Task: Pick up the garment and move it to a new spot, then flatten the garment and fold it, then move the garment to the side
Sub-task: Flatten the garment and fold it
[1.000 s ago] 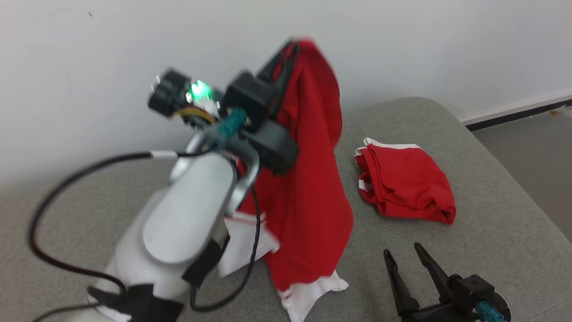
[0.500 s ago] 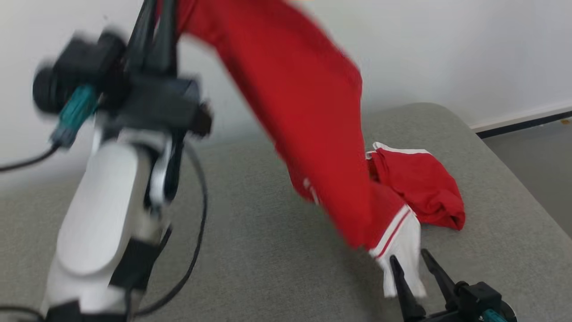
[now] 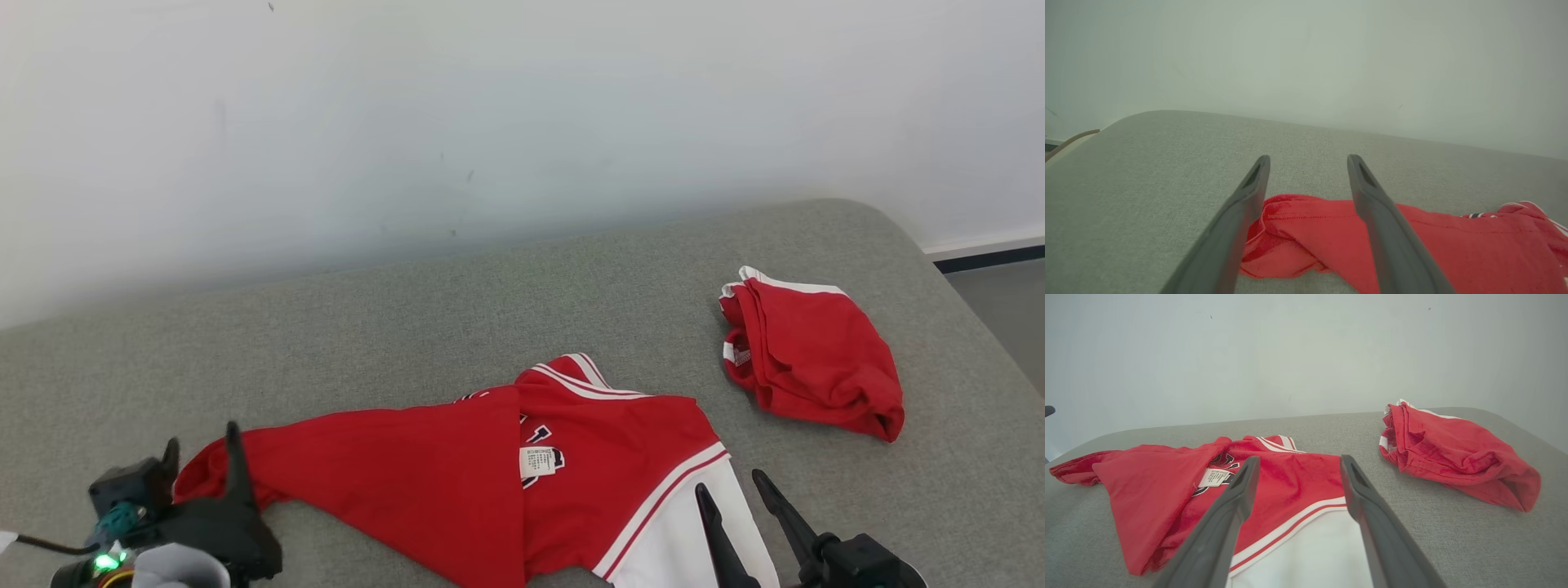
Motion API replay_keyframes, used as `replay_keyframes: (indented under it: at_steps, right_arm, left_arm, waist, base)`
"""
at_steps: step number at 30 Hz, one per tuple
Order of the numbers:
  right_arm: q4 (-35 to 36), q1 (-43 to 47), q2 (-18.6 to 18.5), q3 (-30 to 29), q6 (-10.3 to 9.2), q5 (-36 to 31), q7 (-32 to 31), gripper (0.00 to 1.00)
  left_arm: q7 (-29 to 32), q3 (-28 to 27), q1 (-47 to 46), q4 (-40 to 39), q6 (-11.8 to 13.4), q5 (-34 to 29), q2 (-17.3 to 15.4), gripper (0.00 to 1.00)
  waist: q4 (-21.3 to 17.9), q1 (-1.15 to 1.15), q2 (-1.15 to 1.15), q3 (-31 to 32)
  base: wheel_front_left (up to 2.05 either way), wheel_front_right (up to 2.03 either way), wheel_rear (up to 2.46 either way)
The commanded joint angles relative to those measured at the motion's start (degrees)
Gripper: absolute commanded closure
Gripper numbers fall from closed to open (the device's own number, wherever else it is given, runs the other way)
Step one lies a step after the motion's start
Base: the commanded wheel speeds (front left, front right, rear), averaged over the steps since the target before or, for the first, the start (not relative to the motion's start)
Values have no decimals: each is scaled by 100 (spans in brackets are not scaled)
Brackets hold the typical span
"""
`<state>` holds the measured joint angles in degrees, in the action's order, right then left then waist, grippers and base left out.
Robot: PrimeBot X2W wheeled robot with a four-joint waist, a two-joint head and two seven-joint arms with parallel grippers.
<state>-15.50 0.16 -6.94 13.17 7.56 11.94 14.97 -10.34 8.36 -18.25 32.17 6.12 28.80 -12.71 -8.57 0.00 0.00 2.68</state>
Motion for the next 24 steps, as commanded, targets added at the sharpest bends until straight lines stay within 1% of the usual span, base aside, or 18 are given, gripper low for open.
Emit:
replay_keyframes:
  at_steps: [1, 4, 5, 7, 8, 13, 15, 16, 19, 22, 24]
  right_arm:
    - [26, 62, 28, 3, -12, -42, 13, 0]
    - [-7, 88, 38, -11, -12, -52, 13, 0]
    - [-19, 93, 45, -23, -12, -44, 13, 0]
    - [-39, 89, 55, -39, -12, -40, 13, 0]
    - [-39, 89, 55, -39, -12, -40, 13, 0]
    - [-90, -11, 67, -49, -12, -20, 13, 0]
    - [-133, -82, 62, -36, -12, 8, 14, 0]
    - [-196, -185, 57, -5, -12, 31, 14, 0]
    - [-342, -384, 49, 70, -12, 88, 14, 0]
    - [-510, -617, 15, 78, -12, 155, 12, 0]
    - [-639, -773, -14, 72, -12, 203, 14, 0]
  left_arm:
    - [-30, -53, 114, 100, 68, 31, -78, 0]
    - [-49, -129, 185, 167, 172, 69, -155, 0]
    - [-33, -113, 186, 141, 161, 73, -161, 0]
    - [115, 26, 166, 96, 2, 51, -160, 0]
    - [115, 26, 166, 96, 2, 51, -160, 0]
    - [772, 624, -100, -110, -278, -130, 100, 0]
    - [1017, 879, -201, -185, -362, -221, 218, 0]
    - [1267, 1090, -340, -211, -396, -286, 348, 0]
    - [1650, 1332, -520, -100, -460, -305, 512, 0]
    - [1864, 1395, -652, 42, -413, -251, 600, 0]
    - [1934, 1388, -703, 159, -303, -264, 619, 0]
  waist:
    - [13, 0, 0, 5]
    - [22, 0, 0, 17]
    - [25, 0, 0, 22]
    - [24, 0, 0, 23]
    - [24, 0, 0, 23]
    - [-106, 0, 0, -14]
    - [-208, 0, 0, -50]
    - [-349, 0, 0, -90]
    - [-642, 0, 0, -158]
    - [-949, 0, 0, -246]
    - [-1136, 0, 0, -308]
  base:
    - [0, 0, 0]
    - [0, 0, 0]
    - [0, 0, 0]
    - [0, 0, 0]
    - [0, 0, 0]
    - [0, 0, 0]
    - [0, 0, 0]
    - [0, 0, 0]
    - [0, 0, 0]
    - [0, 0, 0]
    - [0, 0, 0]
